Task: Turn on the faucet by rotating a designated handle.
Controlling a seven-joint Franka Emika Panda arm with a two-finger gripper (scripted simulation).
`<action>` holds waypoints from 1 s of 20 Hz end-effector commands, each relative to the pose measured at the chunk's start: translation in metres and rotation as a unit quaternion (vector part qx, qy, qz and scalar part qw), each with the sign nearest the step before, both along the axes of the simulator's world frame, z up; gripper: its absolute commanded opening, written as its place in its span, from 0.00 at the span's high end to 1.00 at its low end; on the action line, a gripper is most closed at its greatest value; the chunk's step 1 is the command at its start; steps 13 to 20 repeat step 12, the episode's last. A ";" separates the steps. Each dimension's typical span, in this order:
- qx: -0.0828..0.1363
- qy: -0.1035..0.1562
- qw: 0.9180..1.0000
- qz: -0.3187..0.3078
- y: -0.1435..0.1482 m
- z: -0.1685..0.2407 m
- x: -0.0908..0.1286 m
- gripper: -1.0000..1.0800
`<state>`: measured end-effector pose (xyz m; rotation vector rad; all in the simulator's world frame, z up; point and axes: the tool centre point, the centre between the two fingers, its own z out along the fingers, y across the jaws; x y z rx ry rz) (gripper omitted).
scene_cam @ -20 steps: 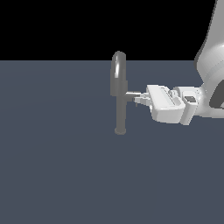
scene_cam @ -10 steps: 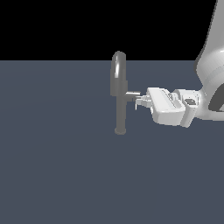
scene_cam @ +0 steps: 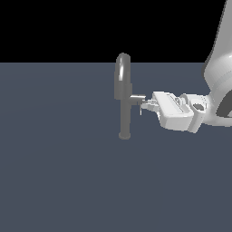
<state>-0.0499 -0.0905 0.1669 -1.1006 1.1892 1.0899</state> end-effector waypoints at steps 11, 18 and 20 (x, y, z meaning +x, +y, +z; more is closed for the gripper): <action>-0.024 0.025 0.999 -0.018 0.002 -0.052 0.039 1.00; -0.024 0.025 0.999 -0.018 0.002 -0.052 0.039 1.00; -0.024 0.025 0.999 -0.018 0.002 -0.052 0.039 1.00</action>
